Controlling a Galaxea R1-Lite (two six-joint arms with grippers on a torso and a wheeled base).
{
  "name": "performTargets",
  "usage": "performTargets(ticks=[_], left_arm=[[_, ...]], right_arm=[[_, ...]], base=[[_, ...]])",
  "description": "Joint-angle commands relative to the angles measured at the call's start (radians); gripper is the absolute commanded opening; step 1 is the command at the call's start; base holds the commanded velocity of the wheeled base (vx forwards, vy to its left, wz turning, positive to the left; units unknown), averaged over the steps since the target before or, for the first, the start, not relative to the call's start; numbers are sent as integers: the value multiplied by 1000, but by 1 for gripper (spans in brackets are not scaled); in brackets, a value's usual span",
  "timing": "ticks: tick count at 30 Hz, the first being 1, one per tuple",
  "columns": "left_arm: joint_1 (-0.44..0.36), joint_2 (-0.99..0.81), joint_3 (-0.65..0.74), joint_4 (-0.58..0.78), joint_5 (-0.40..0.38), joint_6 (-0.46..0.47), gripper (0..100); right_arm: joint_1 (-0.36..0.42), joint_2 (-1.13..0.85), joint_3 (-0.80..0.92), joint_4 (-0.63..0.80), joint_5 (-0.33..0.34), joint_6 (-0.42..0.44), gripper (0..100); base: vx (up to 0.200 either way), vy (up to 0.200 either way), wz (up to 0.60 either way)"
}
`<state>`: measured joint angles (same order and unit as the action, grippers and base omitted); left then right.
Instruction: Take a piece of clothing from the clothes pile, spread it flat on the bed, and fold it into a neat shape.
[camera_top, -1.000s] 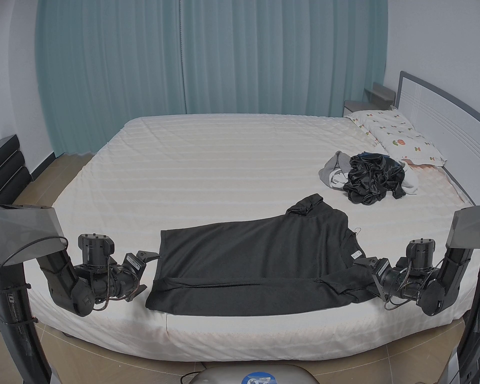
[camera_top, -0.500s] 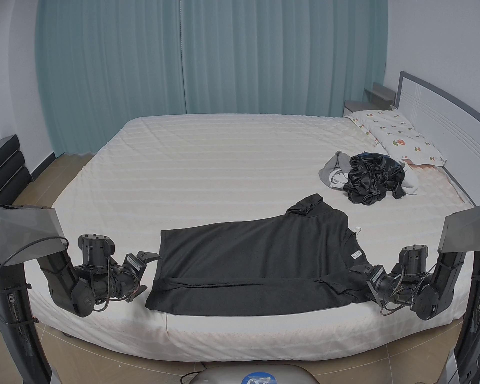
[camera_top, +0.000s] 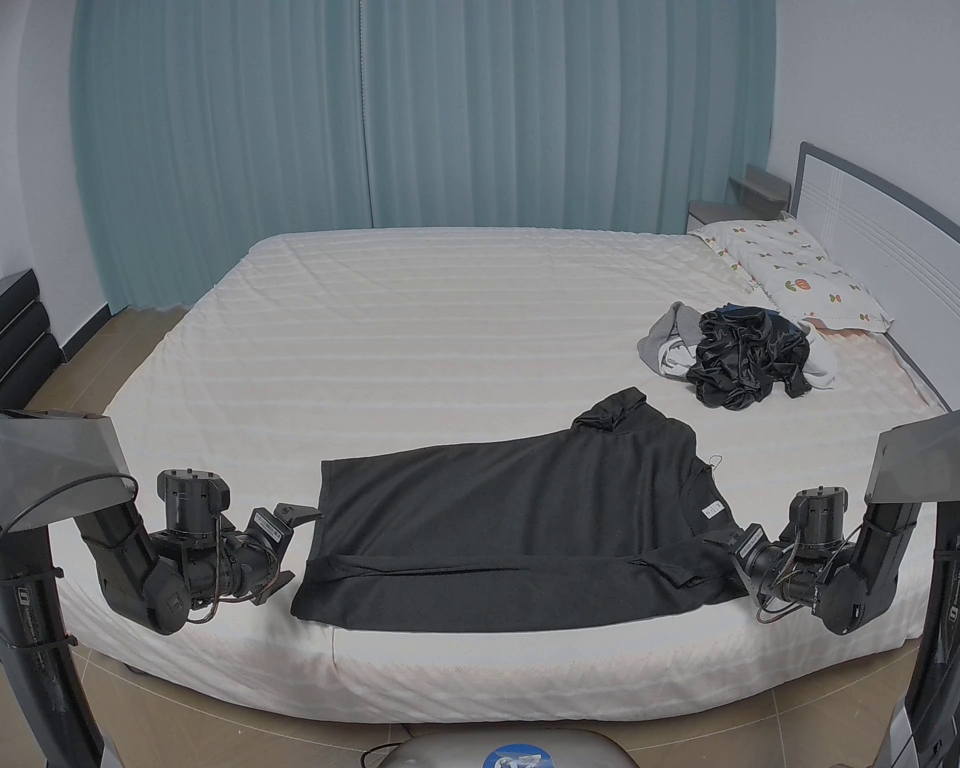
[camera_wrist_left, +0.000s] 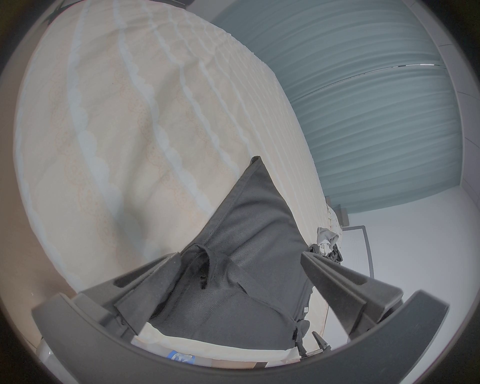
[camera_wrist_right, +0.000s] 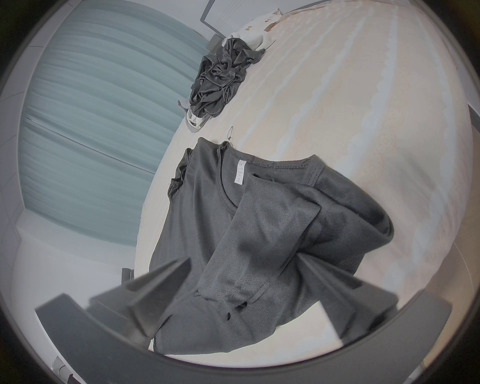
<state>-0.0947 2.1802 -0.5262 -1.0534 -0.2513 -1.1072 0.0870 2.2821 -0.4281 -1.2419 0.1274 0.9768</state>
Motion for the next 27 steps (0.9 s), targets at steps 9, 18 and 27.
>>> performTargets(ticks=[9, 18, 27], left_arm=[[0, 1, 0, 0, 0, 0, 100], [0, 1, 0, 0, 0, 1, 100], [0, 1, 0, 0, 0, 1, 100]], right_arm=[[17, -47, 35, -1, -15, 34, 0], [10, -153, 88, 4, -3, 36, 0], [10, -199, 118, 18, -2, 36, 0]], base=[[0, 0, 0], [0, 0, 0], [0, 0, 0]])
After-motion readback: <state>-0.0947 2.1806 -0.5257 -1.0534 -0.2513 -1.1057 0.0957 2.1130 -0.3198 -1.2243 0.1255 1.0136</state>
